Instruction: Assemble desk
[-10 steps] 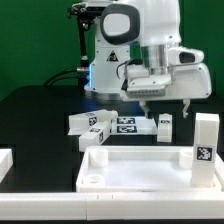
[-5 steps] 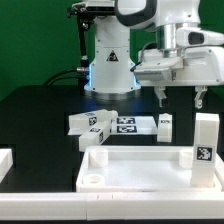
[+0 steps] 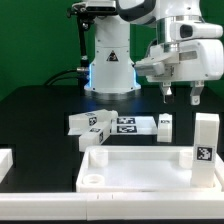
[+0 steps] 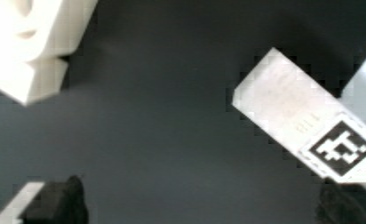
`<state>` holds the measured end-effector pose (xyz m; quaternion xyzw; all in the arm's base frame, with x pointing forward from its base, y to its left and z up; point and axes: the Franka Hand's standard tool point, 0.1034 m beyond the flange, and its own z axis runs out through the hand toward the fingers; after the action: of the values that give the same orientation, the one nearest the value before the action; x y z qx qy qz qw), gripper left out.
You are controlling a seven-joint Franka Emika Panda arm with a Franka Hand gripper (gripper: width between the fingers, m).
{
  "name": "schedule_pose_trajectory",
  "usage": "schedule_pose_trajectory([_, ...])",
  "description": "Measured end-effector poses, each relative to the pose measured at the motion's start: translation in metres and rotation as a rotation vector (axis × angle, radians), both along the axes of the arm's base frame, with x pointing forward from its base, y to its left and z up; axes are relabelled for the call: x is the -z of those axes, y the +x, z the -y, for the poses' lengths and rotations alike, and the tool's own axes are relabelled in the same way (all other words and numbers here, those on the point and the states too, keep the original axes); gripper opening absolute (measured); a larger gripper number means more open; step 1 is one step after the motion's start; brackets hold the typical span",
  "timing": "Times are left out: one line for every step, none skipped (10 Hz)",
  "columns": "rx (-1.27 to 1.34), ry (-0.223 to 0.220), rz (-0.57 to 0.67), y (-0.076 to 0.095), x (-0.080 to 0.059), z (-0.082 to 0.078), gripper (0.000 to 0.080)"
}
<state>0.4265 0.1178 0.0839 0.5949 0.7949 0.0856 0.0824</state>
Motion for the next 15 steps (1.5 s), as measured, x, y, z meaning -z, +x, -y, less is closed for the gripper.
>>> schedule_pose_trajectory([0.124,0.03,0.0,0.007,-0.003,0.0,0.0648])
schedule_pose_trajectory([0.261,0.07,-0.003,0.013,-0.002,-0.007,0.0648])
schedule_pose_trajectory([0.419,0.114,-0.011,0.017,-0.001,-0.014,0.0649])
schedule_pose_trajectory([0.599,0.161,-0.028,0.016,0.001,-0.021,0.0649])
schedule_pose_trajectory([0.724,0.186,-0.048,0.012,0.006,-0.022,0.0649])
schedule_pose_trajectory([0.738,0.184,-0.052,0.01,0.009,-0.012,0.0649])
schedule_pose_trajectory([0.817,0.203,-0.056,0.011,0.008,-0.013,0.0649])
schedule_pose_trajectory([0.866,0.215,-0.061,0.01,0.009,-0.013,0.0648])
schedule_pose_trajectory([0.939,0.232,-0.065,0.011,0.009,-0.013,0.0648])
schedule_pose_trajectory([1.022,0.245,-0.074,0.011,0.01,-0.011,0.0648])
schedule_pose_trajectory([1.155,0.251,-0.093,0.012,0.012,-0.007,0.0648])
schedule_pose_trajectory([1.291,0.267,-0.106,0.016,0.011,-0.005,0.0648])
schedule_pose_trajectory([1.474,0.283,-0.129,0.017,0.01,-0.005,0.0648])
schedule_pose_trajectory([1.624,0.295,-0.155,0.023,0.009,0.0,0.0648])
schedule_pose_trajectory([1.696,0.319,-0.162,0.027,0.007,0.006,0.0648])
